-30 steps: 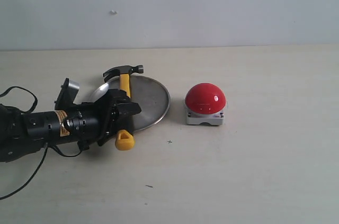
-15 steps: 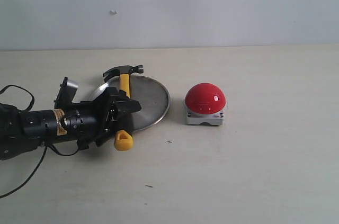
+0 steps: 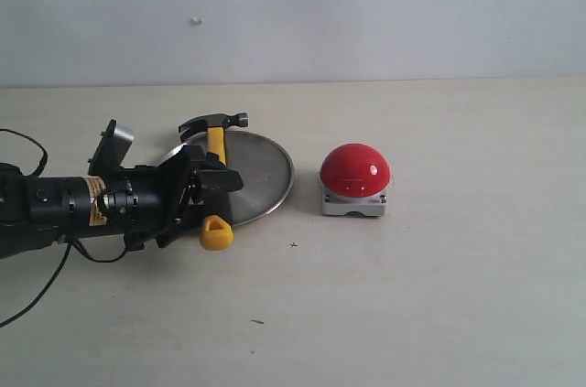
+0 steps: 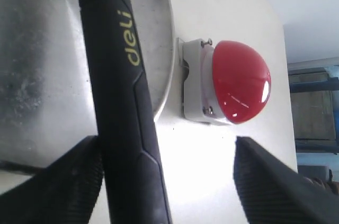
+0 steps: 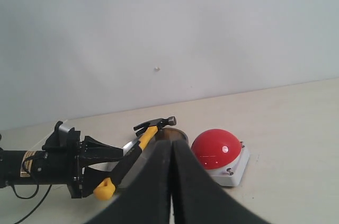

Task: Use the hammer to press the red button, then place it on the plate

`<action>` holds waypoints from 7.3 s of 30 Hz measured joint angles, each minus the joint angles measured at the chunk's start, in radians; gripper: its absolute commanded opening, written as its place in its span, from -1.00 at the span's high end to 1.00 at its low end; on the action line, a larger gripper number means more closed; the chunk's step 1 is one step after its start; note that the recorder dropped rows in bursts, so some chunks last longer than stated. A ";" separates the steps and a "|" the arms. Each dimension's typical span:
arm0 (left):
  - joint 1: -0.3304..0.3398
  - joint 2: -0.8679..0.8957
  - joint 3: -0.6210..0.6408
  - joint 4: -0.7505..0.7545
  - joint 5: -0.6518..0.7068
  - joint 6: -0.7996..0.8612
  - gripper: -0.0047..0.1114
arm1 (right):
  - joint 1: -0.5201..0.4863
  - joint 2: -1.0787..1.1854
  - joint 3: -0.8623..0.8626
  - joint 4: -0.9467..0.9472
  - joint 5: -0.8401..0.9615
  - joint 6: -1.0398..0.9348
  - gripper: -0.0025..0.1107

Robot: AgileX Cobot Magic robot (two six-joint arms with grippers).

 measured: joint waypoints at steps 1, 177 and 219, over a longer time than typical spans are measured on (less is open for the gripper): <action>0.000 -0.002 0.000 0.002 0.004 -0.002 -0.24 | 0.000 0.000 0.000 0.000 0.000 0.000 0.96; 0.301 -1.946 0.715 0.275 0.048 0.055 0.92 | -0.342 0.000 0.076 -0.546 -0.163 0.165 0.96; 0.307 -1.955 0.725 -0.723 0.556 1.042 0.92 | -0.342 0.000 0.076 -0.540 -0.163 0.165 0.96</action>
